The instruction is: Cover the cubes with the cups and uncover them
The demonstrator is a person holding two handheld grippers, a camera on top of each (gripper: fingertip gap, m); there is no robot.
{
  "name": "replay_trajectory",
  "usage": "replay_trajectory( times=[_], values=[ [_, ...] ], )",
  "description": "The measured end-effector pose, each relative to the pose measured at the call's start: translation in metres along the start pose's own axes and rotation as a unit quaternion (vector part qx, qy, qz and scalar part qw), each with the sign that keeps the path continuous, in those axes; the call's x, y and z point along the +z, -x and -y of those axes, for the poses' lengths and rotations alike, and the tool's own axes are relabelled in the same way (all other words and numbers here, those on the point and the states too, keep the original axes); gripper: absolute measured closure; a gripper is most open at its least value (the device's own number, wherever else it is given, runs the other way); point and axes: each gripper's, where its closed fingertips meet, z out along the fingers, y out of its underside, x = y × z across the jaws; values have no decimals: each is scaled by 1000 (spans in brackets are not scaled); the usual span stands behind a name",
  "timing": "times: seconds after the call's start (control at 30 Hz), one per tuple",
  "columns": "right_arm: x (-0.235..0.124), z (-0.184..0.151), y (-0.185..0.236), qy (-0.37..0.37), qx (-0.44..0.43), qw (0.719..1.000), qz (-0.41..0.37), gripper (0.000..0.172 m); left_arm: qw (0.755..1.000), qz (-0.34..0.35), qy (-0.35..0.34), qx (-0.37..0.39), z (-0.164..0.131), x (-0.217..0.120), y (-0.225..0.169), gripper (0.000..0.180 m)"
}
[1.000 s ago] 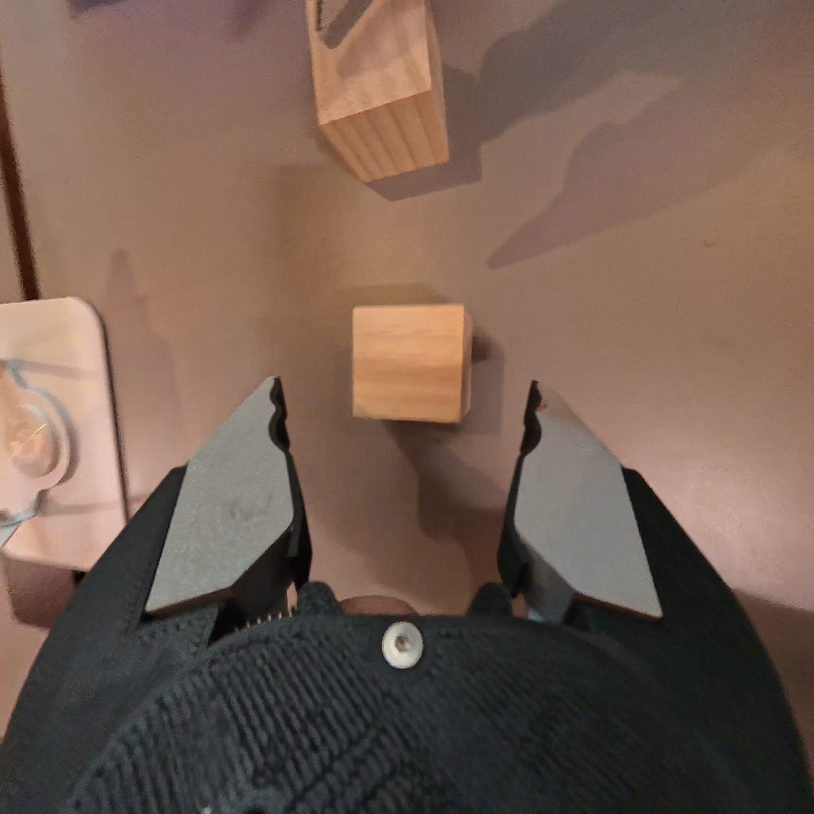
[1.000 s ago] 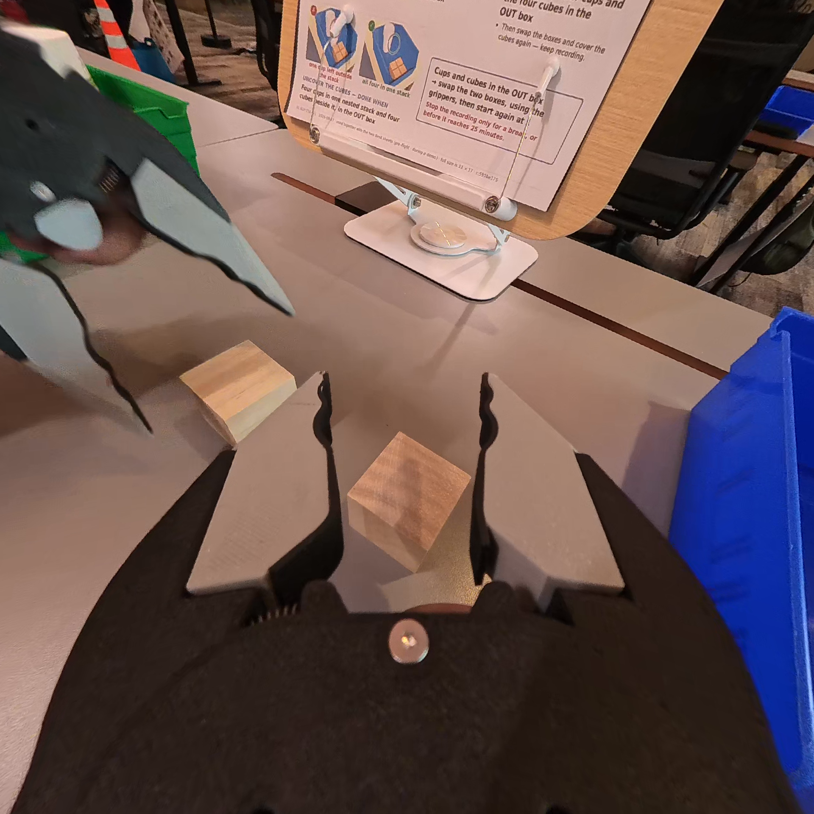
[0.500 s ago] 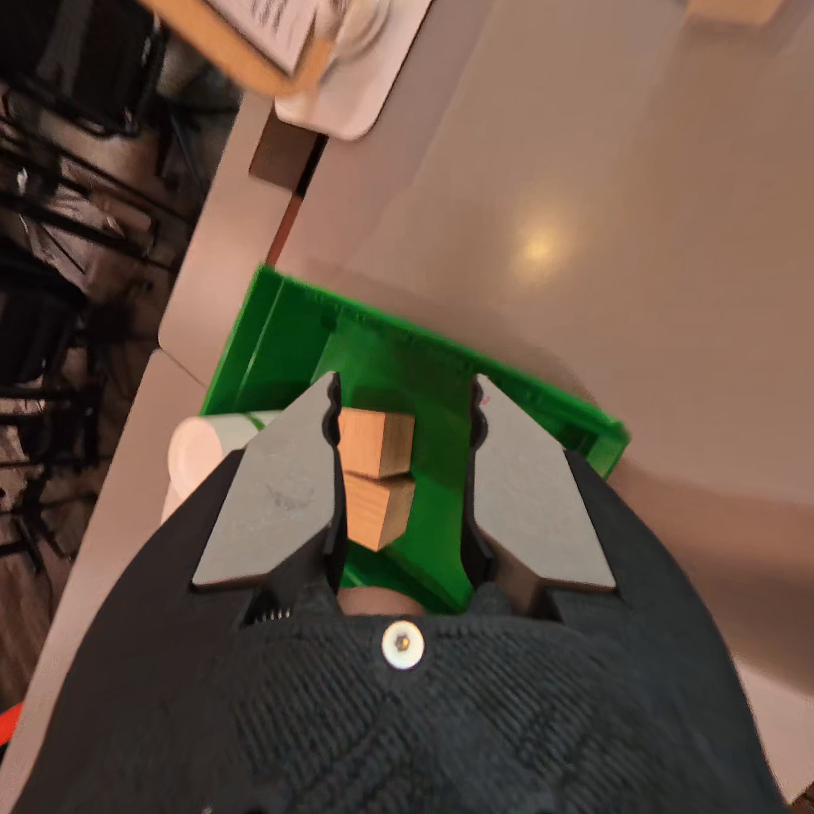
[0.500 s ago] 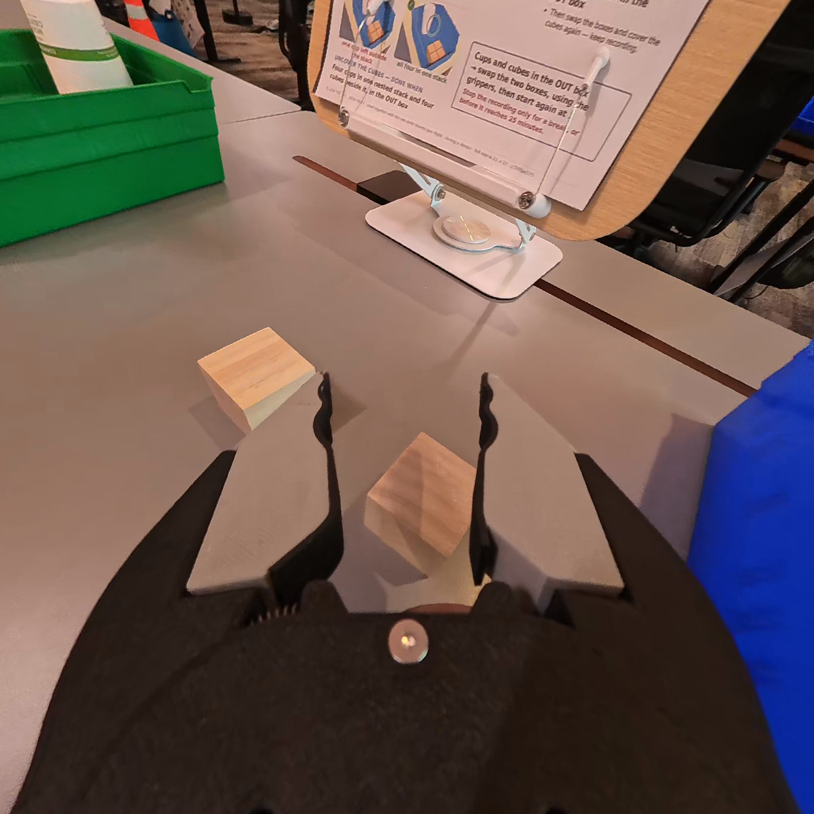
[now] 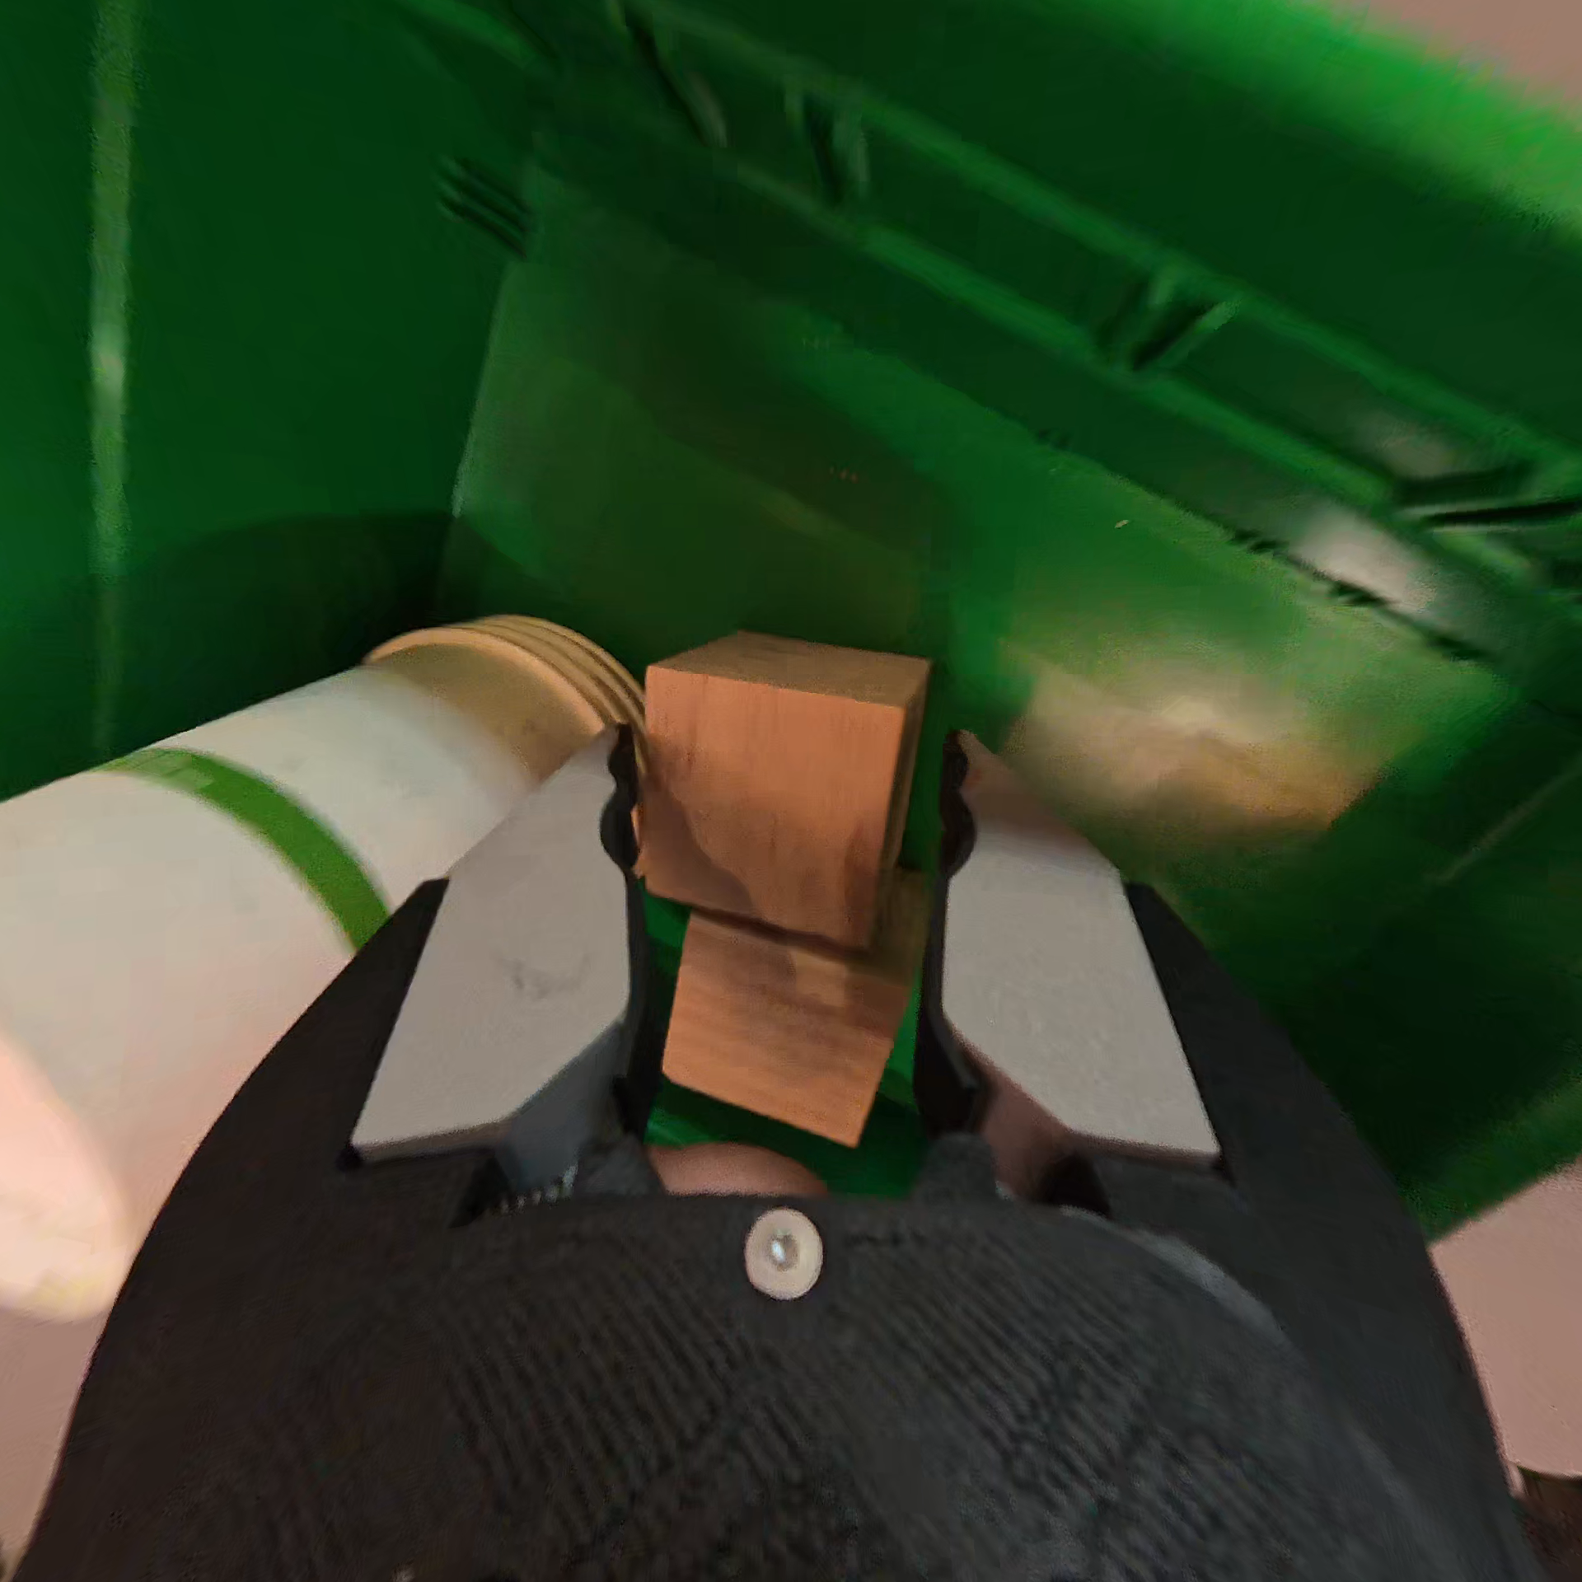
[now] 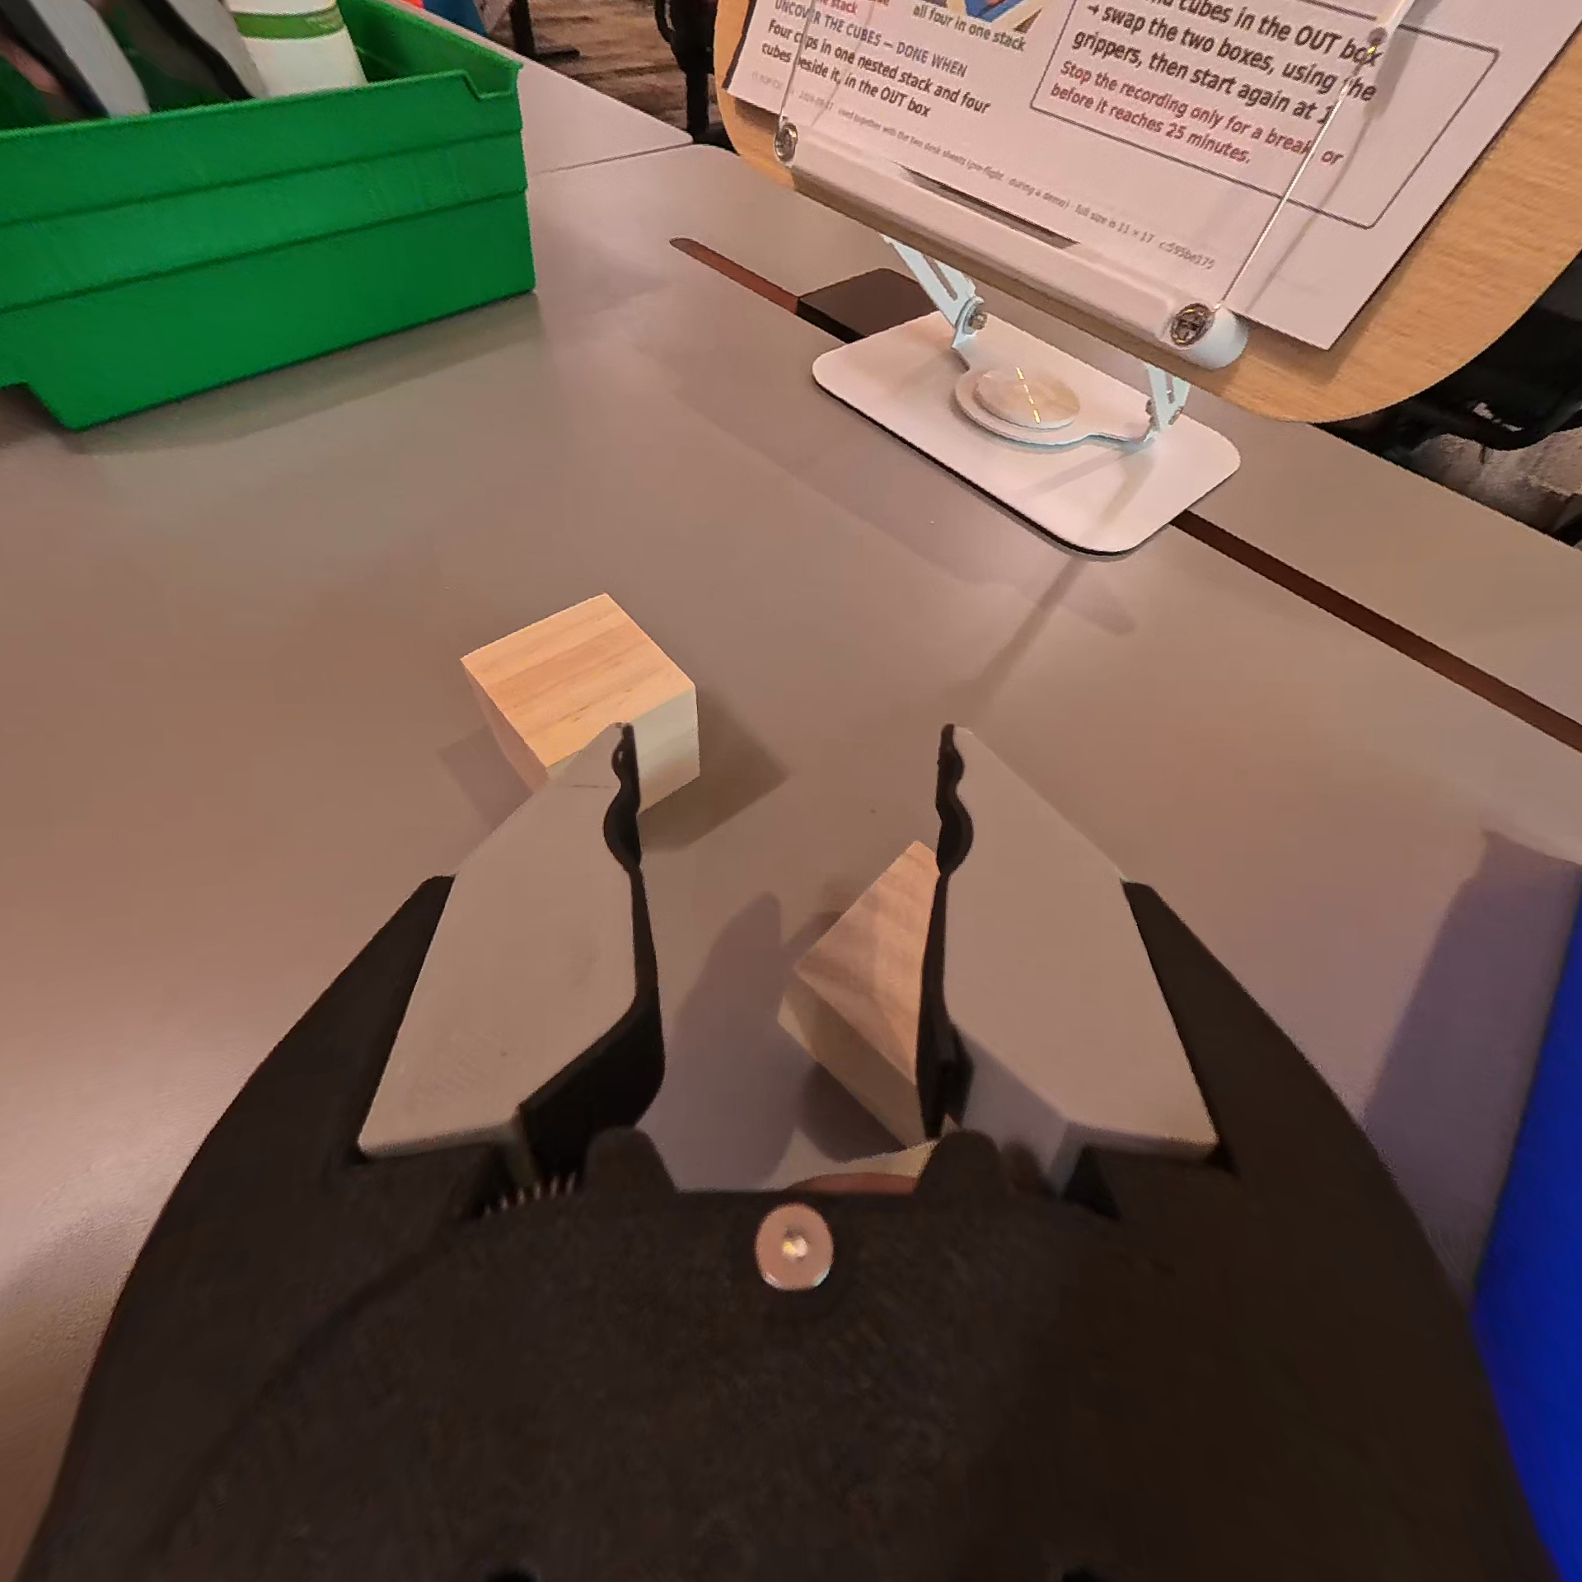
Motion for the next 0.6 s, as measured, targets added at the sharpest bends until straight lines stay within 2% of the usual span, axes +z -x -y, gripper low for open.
replay_trajectory(
  times=[0.03,0.07,0.13,0.2,0.27,0.4,0.47,0.53,0.6],
  values=[
    [0,0,1,0,0,1000,2,104,1000,-5,24,3,-7,12,0,111],
    [0,0,1,0,-3,1000,2,104,1000,-4,16,8,-4,15,0,113],
    [-1,0,1,1,-7,1000,0,104,1000,-23,12,17,1,10,-6,119],
    [-2,1,3,1,-8,1000,3,104,998,-15,45,46,-6,-5,-8,120],
    [-4,5,6,-5,-10,1000,7,104,996,21,36,73,2,-34,-6,119],
    [-7,11,11,-18,-20,1000,7,105,990,82,-49,102,53,-113,-16,119],
    [-9,14,11,-23,-19,1000,8,105,984,80,-94,129,91,-139,-42,119],
    [-11,16,10,-31,-19,999,6,105,977,80,-115,162,126,-147,-72,119],
    [-14,19,7,-38,-19,999,-1,106,973,58,-128,183,157,-138,-105,119]
  ],
)
